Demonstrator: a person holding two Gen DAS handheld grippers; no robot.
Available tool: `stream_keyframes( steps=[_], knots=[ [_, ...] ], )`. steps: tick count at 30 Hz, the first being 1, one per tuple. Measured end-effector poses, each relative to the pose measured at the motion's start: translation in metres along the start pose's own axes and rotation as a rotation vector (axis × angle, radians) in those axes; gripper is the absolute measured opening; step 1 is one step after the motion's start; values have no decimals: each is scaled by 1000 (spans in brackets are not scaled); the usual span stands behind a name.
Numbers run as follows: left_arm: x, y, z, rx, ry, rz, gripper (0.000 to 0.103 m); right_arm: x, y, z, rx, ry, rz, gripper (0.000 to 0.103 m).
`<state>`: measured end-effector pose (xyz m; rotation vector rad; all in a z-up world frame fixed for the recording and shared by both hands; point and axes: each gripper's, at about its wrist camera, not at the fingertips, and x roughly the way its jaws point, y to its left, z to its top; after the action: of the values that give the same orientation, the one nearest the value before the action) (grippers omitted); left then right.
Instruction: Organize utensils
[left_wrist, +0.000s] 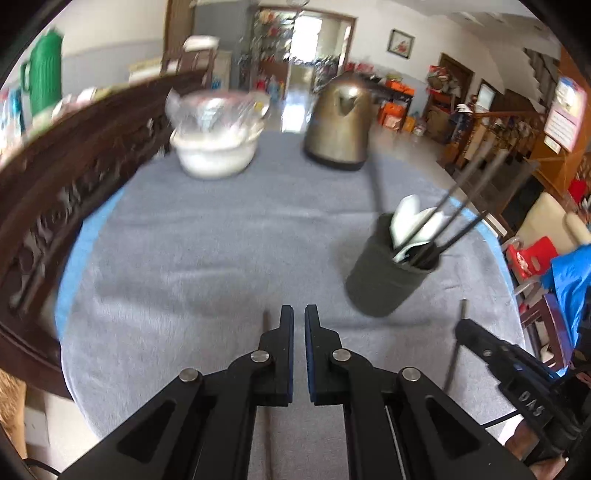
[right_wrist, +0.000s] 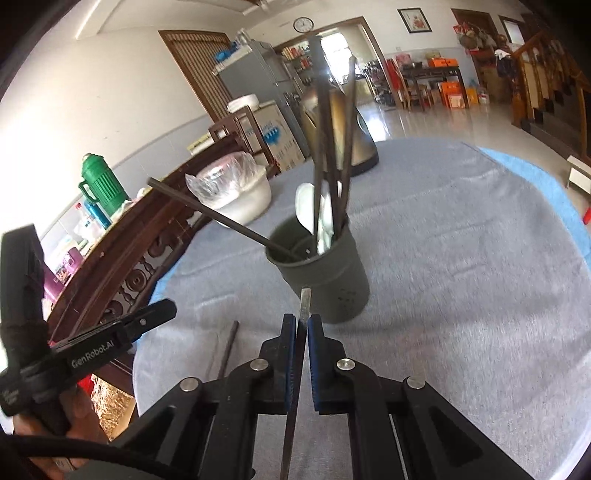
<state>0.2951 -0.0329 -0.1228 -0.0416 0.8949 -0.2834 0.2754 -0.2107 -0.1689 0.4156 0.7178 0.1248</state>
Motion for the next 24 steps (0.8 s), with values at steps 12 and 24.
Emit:
stream_keyframes(
  steps=[12,24],
  knots=[
    [62,44,-22,-108,203,-49,7,46,-31,-17,98,144,-39,7],
    [99,20,-19,-54,254,-52,36,74,-45,-26,116,245,-112,7]
  ],
)
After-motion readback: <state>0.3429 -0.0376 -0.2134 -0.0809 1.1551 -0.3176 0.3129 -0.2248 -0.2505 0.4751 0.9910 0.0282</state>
